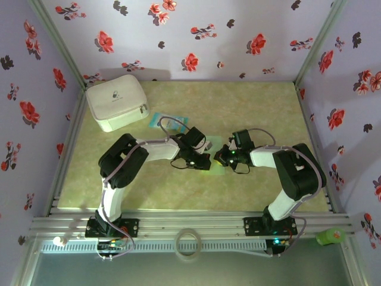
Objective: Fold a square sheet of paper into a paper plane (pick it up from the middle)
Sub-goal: Fold the triangle a second time at the center of the table.
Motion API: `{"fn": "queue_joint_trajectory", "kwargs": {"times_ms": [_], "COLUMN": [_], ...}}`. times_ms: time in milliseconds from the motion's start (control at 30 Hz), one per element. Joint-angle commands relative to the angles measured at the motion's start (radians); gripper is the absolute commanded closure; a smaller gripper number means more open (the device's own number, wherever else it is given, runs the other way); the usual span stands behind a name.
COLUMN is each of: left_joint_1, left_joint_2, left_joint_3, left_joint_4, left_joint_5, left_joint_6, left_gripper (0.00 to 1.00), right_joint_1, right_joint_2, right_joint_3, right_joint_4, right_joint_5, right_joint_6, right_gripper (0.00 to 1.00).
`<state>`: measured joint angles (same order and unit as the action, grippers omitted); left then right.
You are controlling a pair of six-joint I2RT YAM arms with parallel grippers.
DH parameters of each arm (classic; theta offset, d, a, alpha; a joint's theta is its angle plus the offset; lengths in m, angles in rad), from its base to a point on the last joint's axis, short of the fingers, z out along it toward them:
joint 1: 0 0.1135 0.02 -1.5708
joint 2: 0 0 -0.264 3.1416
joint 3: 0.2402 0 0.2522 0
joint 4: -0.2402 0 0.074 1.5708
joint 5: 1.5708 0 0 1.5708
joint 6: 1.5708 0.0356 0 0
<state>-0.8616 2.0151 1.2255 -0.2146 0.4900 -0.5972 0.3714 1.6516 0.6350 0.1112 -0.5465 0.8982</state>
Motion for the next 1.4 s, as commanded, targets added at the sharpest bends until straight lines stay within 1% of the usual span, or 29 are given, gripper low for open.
{"fn": "queue_joint_trajectory", "kwargs": {"times_ms": [0,100,233,400,667,1367], "left_joint_1": [-0.011,-0.017,-0.022,-0.03,-0.031,-0.03], "left_joint_2": [-0.054,-0.073,-0.059,-0.021,-0.003,-0.023], "left_joint_3": [0.005,0.021,0.025,0.044,0.044,-0.018], "left_joint_4": [-0.028,-0.025,-0.004,-0.041,-0.101,-0.098], "left_joint_5": [-0.019,-0.013,0.034,0.053,-0.009,-0.048], "left_joint_6": [0.029,0.033,0.026,0.043,0.074,0.076], "left_gripper": [1.0,1.0,1.0,1.0,1.0,0.99], "right_joint_1": [-0.01,-0.01,-0.012,-0.012,-0.013,-0.022], "right_joint_2": [0.032,0.027,0.028,0.023,0.026,0.029], "right_joint_3": [-0.009,-0.01,-0.01,-0.011,-0.016,-0.018], "right_joint_4": [-0.097,-0.097,-0.096,-0.1,-0.099,-0.109], "right_joint_5": [0.085,0.087,0.085,0.085,0.086,0.09], "right_joint_6": [-0.016,-0.016,-0.016,-0.018,-0.018,-0.03], "right_gripper": [1.0,1.0,1.0,1.0,1.0,1.0]}}
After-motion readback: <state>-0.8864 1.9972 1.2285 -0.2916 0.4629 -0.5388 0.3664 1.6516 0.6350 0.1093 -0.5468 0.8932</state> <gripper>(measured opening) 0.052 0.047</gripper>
